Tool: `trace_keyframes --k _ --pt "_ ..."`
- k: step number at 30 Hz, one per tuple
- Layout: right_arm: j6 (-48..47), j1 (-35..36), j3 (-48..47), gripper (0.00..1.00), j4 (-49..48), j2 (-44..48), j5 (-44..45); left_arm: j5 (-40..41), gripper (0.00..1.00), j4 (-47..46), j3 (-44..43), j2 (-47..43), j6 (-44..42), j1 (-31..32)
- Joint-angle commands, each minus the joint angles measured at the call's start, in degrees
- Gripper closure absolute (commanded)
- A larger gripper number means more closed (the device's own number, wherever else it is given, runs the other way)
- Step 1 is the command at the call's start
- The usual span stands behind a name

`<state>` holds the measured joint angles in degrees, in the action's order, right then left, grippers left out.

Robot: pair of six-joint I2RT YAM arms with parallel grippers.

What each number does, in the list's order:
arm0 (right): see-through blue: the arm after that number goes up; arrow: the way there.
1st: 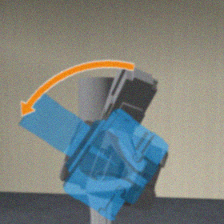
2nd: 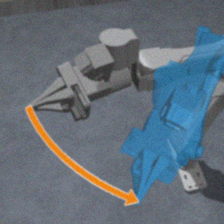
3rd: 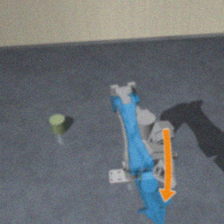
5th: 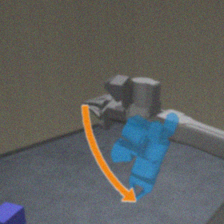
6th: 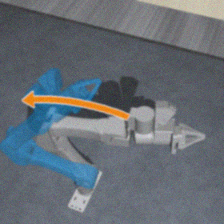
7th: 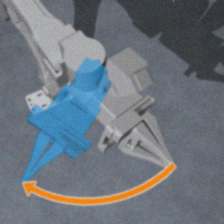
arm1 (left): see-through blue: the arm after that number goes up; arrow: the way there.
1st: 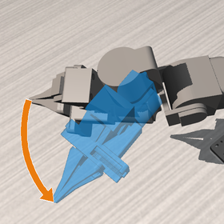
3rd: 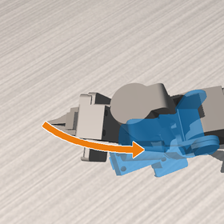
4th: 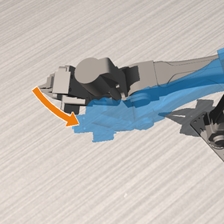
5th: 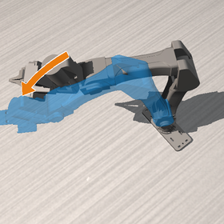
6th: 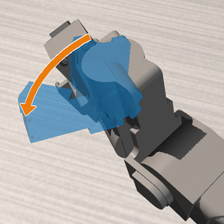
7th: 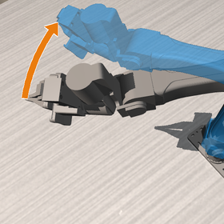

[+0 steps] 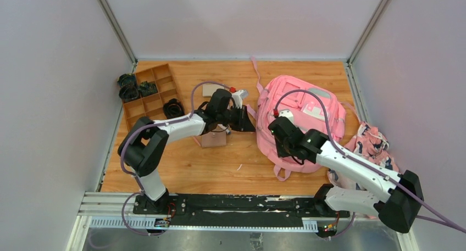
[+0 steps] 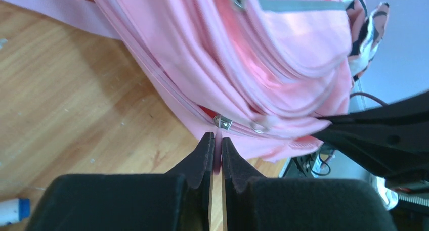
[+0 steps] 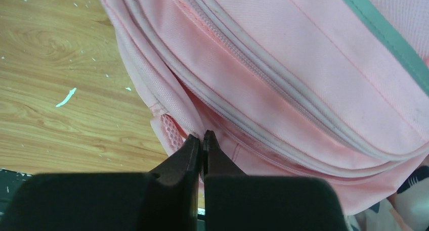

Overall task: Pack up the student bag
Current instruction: Zip the student bag at the center of the board.

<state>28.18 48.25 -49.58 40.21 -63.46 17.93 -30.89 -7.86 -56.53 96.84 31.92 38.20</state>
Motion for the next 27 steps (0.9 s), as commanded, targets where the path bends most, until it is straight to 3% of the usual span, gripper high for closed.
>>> trace_keyframes --k 1,10,21,27 --pt "7.1 0.2 1.3 1.0 10.6 5.1 4.8 2.4 1.0 -2.7 -4.9 3.7 -1.2 -3.2" --pt "7.1 0.1 0.9 1.0 15.5 13.7 8.6 3.1 1.0 -2.8 -13.8 11.5 0.5 -5.8" --pt "6.7 0.0 0.6 1.0 16.1 13.3 7.0 8.1 1.0 -2.5 -26.8 23.9 2.2 -7.0" --pt "5.9 0.1 0.8 1.0 15.2 13.7 5.7 9.4 1.0 -1.4 -28.9 24.6 1.3 -7.0"
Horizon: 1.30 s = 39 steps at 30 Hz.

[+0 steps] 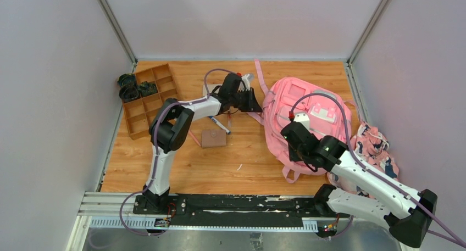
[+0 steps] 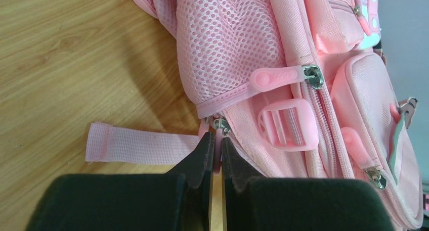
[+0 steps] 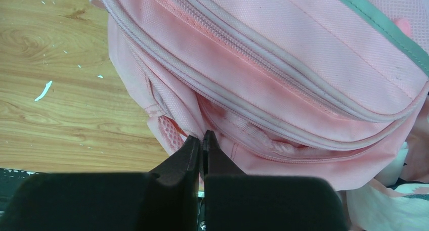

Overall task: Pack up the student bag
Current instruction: Zip the student bag at the center of the board, then adjust the personal item at the center of the board.

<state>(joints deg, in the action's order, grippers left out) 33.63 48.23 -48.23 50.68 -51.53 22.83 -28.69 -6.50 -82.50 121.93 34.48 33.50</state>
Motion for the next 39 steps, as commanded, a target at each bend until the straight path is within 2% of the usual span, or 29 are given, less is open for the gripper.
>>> trace_keyframes --k 1,2,4,5,7,9,11,14,16,18,21,25,28,31,34,39 --pt "0.1 0.1 -0.4 1.0 4.4 1.7 0.4 7.2 1.0 -2.6 -2.9 -1.0 -1.1 -2.3" --pt "-0.1 0.1 -0.4 1.0 4.0 1.5 -0.1 6.9 0.95 -2.4 -2.8 -1.6 -1.2 -2.3" --pt "-0.4 0.1 -0.5 1.0 3.0 0.8 -1.3 5.6 0.78 -1.3 -2.4 -3.6 -1.7 -2.3" --pt "-0.8 0.2 -0.6 1.0 2.3 0.3 -2.3 4.5 0.73 -0.8 -1.7 -5.1 -2.0 -2.3" --pt "-0.9 0.1 -0.9 1.0 1.1 -0.8 -3.7 4.2 0.6 -0.1 1.2 -9.9 -2.9 -2.3" --pt "-1.0 0.1 -0.9 1.0 -0.6 -1.9 -5.2 7.6 0.48 1.5 5.5 -16.6 -4.6 -2.3" --pt "-1.3 0.1 -0.8 1.0 -3.5 -3.4 -7.1 12.2 0.42 5.1 8.8 -23.0 -6.5 -2.3" --pt "-1.3 0.2 -0.3 0.99 -11.0 -6.9 -13.3 13.4 0.41 11.2 11.7 -30.4 -8.2 -2.3" --pt "-0.8 0.2 -0.3 0.89 -17.5 -10.3 -19.5 13.7 0.4 12.7 14.4 -34.9 -7.1 -2.3" --pt "-0.7 0.3 -2.2 0.73 -22.9 -14.8 -26.3 14.9 0.39 12.1 18.5 -39.3 -5.1 -2.2" --pt "-3.2 0.3 -9.5 0.62 -22.3 -21.2 -30.8 17.8 0.37 12.8 23.7 -45.4 -3.8 -2.3" --pt "-10.0 0.0 -15.0 0.5 -16.1 -20.6 -21.9 18.6 0.35 15.3 28.4 -51.3 -3.6 -2.2" --pt "-13.9 -1.1 -13.7 0.44 -13.3 -16.8 -10.7 16.9 0.36 15.1 32.2 -55.6 -2.7 -2.2" --pt "-15.6 -4.1 -12.1 0.4 -9.0 -15.0 -3.8 14.9 0.37 15.3 35.0 -58.4 -1.8 -1.5" --pt "-17.3 -6.2 -11.0 0.4 -6.5 -15.3 -2.8 16.5 0.37 17.5 36.9 -60.2 -1.8 -0.2" --pt "-18.8 -5.5 -10.7 0.42 -5.2 -15.8 -8.7 17.5 0.37 17.4 40.6 -63.4 0.0 0.9"
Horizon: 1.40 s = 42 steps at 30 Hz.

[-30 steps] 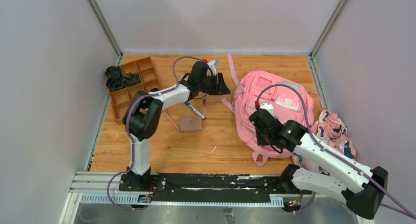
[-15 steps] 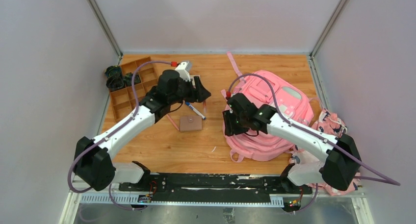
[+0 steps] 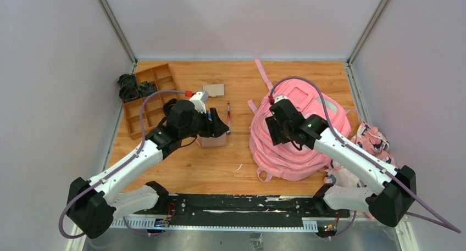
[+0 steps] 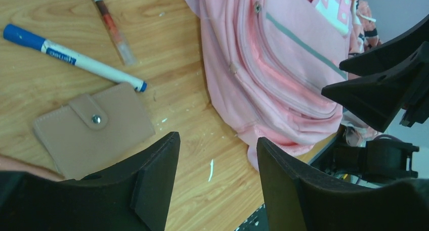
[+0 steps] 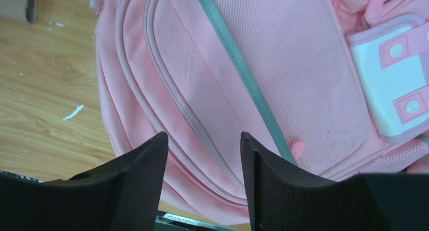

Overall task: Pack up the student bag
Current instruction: Adjust the personal item at the center of the board.

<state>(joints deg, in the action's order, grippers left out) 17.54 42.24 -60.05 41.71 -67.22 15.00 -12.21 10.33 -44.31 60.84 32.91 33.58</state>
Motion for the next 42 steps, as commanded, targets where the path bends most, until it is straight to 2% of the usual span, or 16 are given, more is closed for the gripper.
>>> trace_keyframes --k 1,10,22,26,29,30,31,32,39,41,42 --pt "-2.7 1.1 1.8 0.44 3.2 0.2 -0.7 1.2 0.37 0.3 2.8 -2.7 1.8 0.9" --pt "-2.7 6.0 7.7 0.62 -1.7 1.0 -4.0 2.9 0.37 1.4 1.4 -0.8 1.6 1.8" --pt "-2.6 6.3 7.5 0.55 -4.6 -3.9 0.6 6.6 0.38 4.7 0.3 0.1 0.9 2.8" --pt "-1.6 6.3 8.1 0.55 -4.8 -5.6 0.1 8.2 0.38 6.3 -0.1 0.0 0.4 2.9" --pt "-0.1 6.4 9.1 0.64 -4.9 -5.8 2.5 9.6 0.38 7.7 -0.4 -0.2 0.1 2.8" --pt "0.3 6.4 9.0 0.74 -4.6 -5.8 3.7 9.9 0.37 7.8 -0.3 -0.4 0.1 2.8" --pt "1.1 6.4 8.1 0.92 -3.2 -5.5 4.6 10.3 0.37 8.0 -0.2 -0.6 -0.1 2.8" --pt "1.4 6.4 6.9 0.99 -1.8 -4.6 4.9 10.9 0.37 8.2 0.0 -0.6 -0.7 2.8" --pt "-1.5 6.3 2.9 1.0 -2.0 6.2 6.9 19.8 0.36 15.8 -2.8 3.1 -4.8 2.6" --pt "-1.8 6.1 1.1 1.0 -1.0 8.0 8.4 22.5 0.34 15.5 -2.3 3.0 -4.2 2.4" --pt "-1.9 6.0 -0.1 1.0 -0.5 8.8 8.9 24.1 0.28 15.2 -1.9 3.0 -3.5 2.1"
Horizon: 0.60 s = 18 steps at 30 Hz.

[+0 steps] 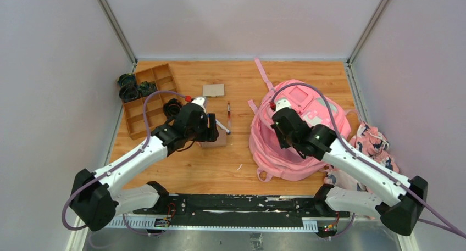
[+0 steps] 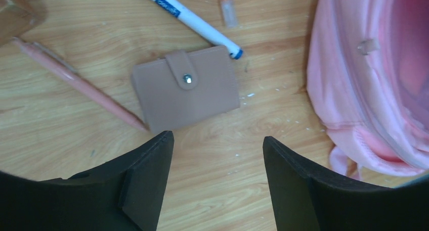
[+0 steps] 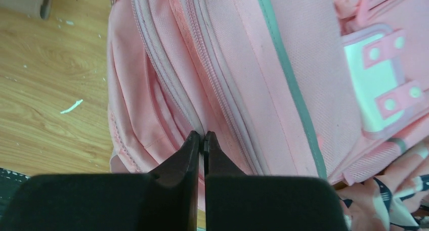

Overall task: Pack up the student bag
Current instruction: Adjust the personal item at the center of the board.

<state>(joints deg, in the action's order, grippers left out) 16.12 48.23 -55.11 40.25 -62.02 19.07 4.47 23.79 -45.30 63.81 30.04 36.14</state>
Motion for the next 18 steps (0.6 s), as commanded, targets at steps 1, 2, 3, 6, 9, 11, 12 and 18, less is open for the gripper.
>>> trace_keyframes --k 1,2,3,6,9,11,12,18 --pt "-0.4 -0.2 -6.3 1.0 1.1 4.3 4.8 9.0 0.24 1.6 -0.5 0.3 -0.2 -0.8" --pt "-0.6 -0.3 -7.7 1.0 1.1 4.8 4.4 10.3 0.24 1.0 -0.3 0.7 -0.7 -1.0" --pt "-0.6 -0.3 -9.0 1.0 1.2 5.2 4.3 11.5 0.23 1.0 -0.3 1.4 -1.5 -1.0" --pt "-0.8 -0.3 -12.0 1.0 1.7 6.3 4.2 13.8 0.23 2.8 -1.9 4.8 -4.5 -1.0" --pt "-1.2 -0.3 -12.2 1.0 1.6 6.7 4.3 16.8 0.22 5.1 -3.7 10.4 -5.6 -1.0" --pt "-1.2 -0.3 -11.5 1.0 1.7 6.3 4.2 16.0 0.23 4.5 -4.8 13.8 -6.0 -1.1" --pt "-1.0 -0.3 -11.1 1.0 1.8 6.2 3.9 15.2 0.23 4.0 -5.4 14.9 -6.0 -1.2" --pt "0.5 -0.3 -8.6 1.0 1.7 6.4 2.0 2.7 0.22 -1.0 -8.2 20.4 -4.7 -6.6"
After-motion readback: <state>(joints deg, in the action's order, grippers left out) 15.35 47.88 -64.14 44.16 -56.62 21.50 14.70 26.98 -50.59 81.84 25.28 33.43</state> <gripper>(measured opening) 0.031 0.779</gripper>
